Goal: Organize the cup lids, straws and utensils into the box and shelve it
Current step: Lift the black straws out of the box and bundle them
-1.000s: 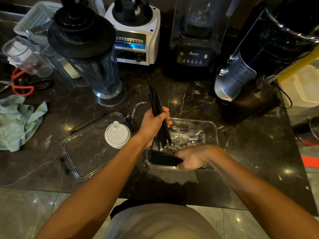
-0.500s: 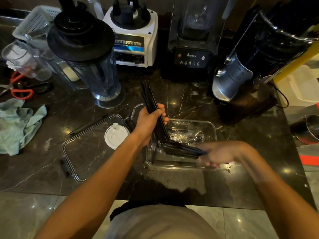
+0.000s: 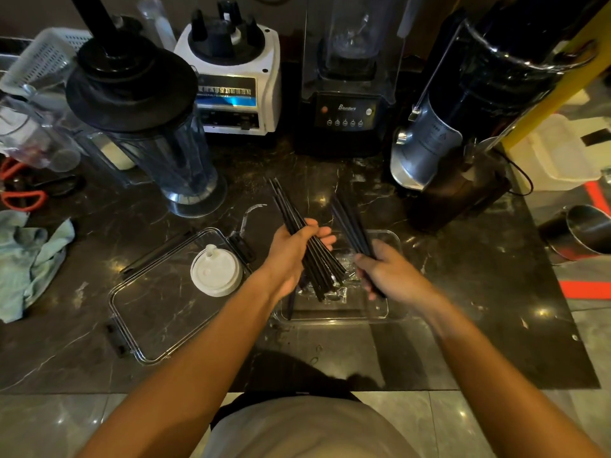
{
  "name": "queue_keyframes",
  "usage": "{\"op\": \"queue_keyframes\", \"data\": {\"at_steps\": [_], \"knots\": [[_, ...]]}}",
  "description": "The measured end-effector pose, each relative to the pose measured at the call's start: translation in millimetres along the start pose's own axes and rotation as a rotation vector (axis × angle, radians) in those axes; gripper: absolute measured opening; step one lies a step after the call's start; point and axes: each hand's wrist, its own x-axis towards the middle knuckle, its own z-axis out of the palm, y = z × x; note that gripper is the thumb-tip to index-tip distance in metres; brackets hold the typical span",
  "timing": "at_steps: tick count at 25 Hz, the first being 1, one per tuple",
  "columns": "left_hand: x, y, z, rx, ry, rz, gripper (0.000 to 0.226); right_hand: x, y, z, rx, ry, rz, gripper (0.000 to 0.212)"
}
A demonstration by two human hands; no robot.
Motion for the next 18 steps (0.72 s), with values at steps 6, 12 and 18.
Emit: {"op": "queue_keyframes", "data": {"at_steps": [6,12,18], "knots": [[-8,-3,-7,-0.102,0.022,-0.070,0.037,14,-12,56,-0.292,-0.096,-0.115,0.047],[-15,7,-24,-0.123,0.127,0.063,0.025,23,-25,72,-0.392,-0.178,-0.259,0.036],[-26,43,-76,-0.075,0.175,0.224,0.021,39,4,67,-0.102,-0.083,0.017,0.011]]}}
